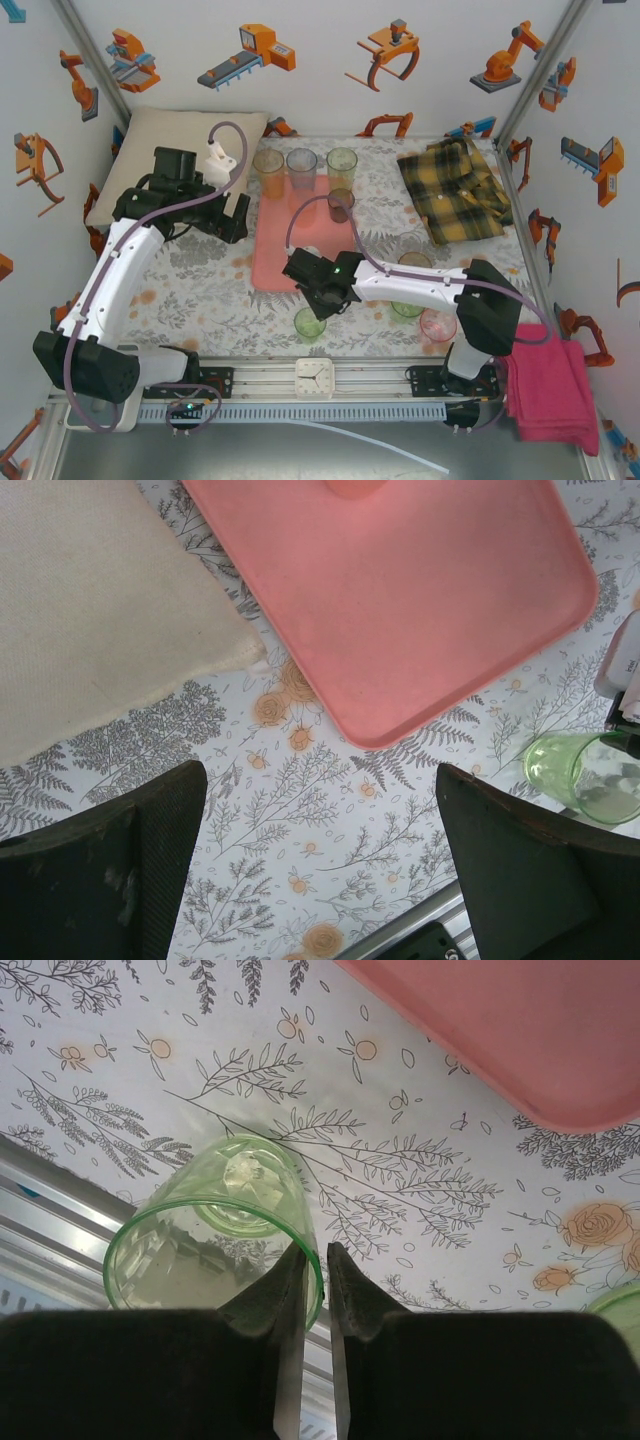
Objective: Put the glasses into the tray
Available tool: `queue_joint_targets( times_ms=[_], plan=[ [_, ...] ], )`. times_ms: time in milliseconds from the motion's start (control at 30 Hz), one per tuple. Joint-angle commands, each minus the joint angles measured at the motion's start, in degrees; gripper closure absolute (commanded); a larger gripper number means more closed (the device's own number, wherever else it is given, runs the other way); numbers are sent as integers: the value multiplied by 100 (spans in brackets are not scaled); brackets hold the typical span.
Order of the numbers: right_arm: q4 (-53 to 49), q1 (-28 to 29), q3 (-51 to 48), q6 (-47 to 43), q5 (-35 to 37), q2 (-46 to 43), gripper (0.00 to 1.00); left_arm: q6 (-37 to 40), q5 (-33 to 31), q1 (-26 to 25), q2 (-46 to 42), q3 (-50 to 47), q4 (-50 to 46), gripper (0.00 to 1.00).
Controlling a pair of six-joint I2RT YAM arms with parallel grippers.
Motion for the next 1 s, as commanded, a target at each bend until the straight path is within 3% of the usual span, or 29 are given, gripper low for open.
queue_joint_targets(
  times_ms=[0, 267, 633, 967],
  plan=[
    [-90, 43, 221, -42, 192, 5, 85, -65, 74, 56, -174, -15, -53, 12],
    [-212, 47, 430, -152, 193, 60, 92, -100, 64, 161, -227, -57, -27, 12],
    [-446, 50, 765, -308, 162, 103, 92, -172, 73, 360, -360, -194, 51, 12],
    [-943, -87, 1769, -688, 42, 492, 92, -366, 181, 807, -551, -257, 147, 12]
  ],
)
